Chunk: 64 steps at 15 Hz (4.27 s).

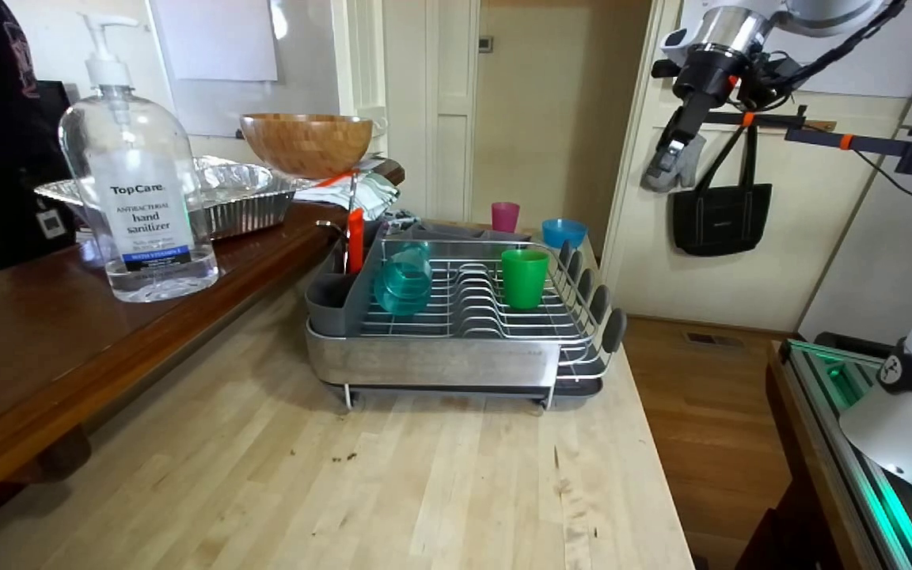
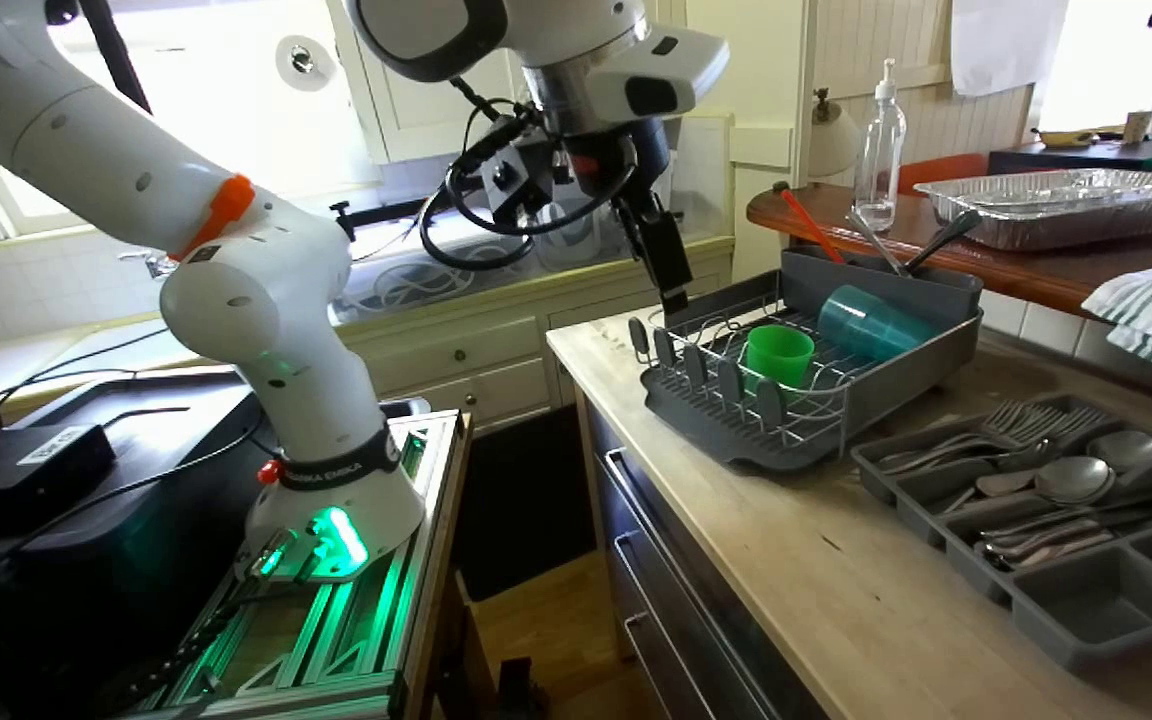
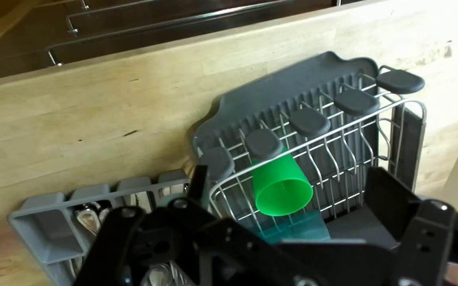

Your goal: Put the blue bowl on the dishrack.

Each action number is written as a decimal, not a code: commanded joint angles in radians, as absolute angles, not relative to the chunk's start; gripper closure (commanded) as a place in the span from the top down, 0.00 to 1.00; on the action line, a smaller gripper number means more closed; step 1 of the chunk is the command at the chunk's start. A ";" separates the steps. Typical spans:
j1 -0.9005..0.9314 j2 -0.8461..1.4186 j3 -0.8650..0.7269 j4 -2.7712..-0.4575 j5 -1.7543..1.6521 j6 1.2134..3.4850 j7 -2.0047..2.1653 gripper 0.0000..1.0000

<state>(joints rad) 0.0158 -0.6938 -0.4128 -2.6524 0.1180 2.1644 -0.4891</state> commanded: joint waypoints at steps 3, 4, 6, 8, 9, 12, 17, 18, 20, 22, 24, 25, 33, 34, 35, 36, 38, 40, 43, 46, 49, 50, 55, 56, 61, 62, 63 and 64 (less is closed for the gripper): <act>-0.058 -0.492 -0.469 -2.425 0.131 2.049 -0.496 1.00; -0.077 -0.452 -0.465 -2.385 0.132 2.048 -0.470 1.00; -0.099 -0.517 -0.443 -2.442 0.140 2.083 -0.497 1.00; -0.113 -0.458 -0.442 -2.390 0.142 2.072 -0.483 1.00; -0.114 -0.440 -0.441 -2.377 0.144 2.071 -0.480 1.00; -0.115 -0.421 -0.438 -2.368 0.145 2.070 -0.473 1.00; -0.140 -0.271 -0.481 -2.233 0.116 2.010 -0.564 1.00; -0.147 -0.237 -0.491 -2.207 0.119 2.006 -0.594 1.00; -0.159 -0.147 -0.508 -2.131 0.144 1.956 -0.669 1.00; -0.182 -0.056 -0.499 -2.049 0.145 1.912 -0.720 1.00; -0.203 0.038 -0.475 -1.958 0.143 1.838 -0.806 1.00; -0.216 0.075 -0.456 -1.919 0.137 1.813 -0.834 1.00; -0.294 0.158 -0.334 -1.841 0.118 1.813 -0.817 1.00; -0.297 0.153 -0.334 -1.841 0.119 1.813 -0.817 1.00; -0.299 0.148 -0.335 -1.841 0.119 1.813 -0.817 1.00; -0.311 0.170 -0.334 -1.820 0.128 1.799 -0.843 1.00; -0.334 0.210 -0.322 -1.790 0.131 1.790 -0.921 1.00; -0.351 0.257 -0.309 -1.759 0.119 1.786 -0.976 1.00; -0.375 0.359 -0.288 -1.699 0.137 1.844 -0.980 1.00; -0.404 0.476 -0.262 -1.603 0.139 1.875 -0.941 1.00; -0.433 0.577 -0.236 -1.502 0.130 1.869 -0.901 1.00; -0.439 0.604 -0.228 -1.474 0.121 1.868 -0.887 1.00; -0.462 0.714 -0.200 -1.367 0.098 1.856 -0.840 1.00; -0.465 0.729 -0.195 -1.353 0.097 1.853 -0.831 1.00; -0.476 0.796 -0.187 -1.304 0.083 1.856 -0.772 1.00; -0.479 0.804 -0.184 -1.297 0.083 1.855 -0.762 1.00; -0.480 0.811 -0.181 -1.292 0.080 1.857 -0.755 1.00; -0.480 0.817 -0.178 -1.286 0.077 1.859 -0.749 0.89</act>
